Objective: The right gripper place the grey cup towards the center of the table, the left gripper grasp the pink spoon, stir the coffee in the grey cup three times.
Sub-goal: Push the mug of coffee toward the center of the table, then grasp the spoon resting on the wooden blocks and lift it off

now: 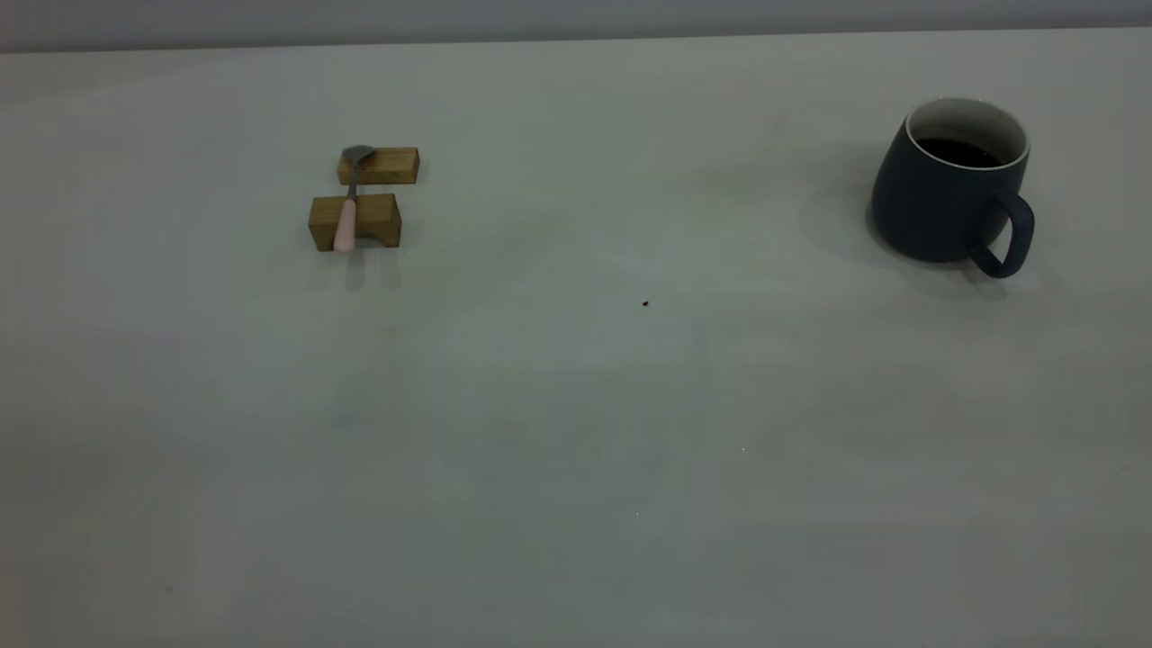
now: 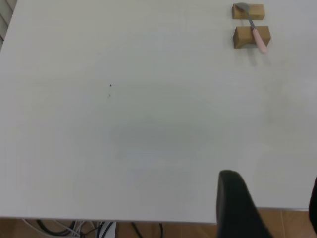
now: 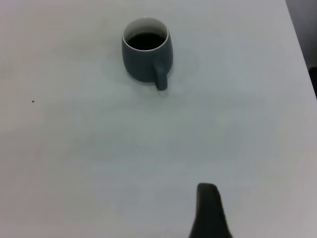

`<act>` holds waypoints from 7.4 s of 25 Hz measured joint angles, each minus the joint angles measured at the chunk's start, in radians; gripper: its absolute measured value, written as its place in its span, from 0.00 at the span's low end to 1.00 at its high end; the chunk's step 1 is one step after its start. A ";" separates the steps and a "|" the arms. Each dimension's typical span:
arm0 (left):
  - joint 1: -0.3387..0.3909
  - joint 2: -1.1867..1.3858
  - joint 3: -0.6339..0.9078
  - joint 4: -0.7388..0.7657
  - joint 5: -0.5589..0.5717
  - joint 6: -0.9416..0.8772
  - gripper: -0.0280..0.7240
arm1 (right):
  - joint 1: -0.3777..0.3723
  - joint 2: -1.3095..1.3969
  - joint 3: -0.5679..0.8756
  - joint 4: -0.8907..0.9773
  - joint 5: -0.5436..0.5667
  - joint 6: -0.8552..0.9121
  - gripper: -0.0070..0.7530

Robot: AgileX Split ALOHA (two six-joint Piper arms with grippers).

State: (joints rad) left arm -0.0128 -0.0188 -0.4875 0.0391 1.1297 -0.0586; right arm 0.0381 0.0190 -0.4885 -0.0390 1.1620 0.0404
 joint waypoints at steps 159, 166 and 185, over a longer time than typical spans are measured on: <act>0.000 0.000 0.000 -0.001 0.000 0.000 0.61 | 0.445 2.311 -0.961 0.069 -0.636 -0.315 0.39; 0.000 0.000 0.000 -0.001 0.000 0.000 0.61 | 0.445 2.293 -0.967 0.072 -0.571 -0.279 0.88; 0.000 0.000 0.000 -0.001 0.000 0.000 0.61 | 0.447 1.491 -0.905 -0.053 0.053 -0.133 0.97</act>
State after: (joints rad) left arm -0.0128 -0.0188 -0.4875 0.0381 1.1299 -0.0586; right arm 0.4847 1.5098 -1.3932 -0.0917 1.2153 -0.0926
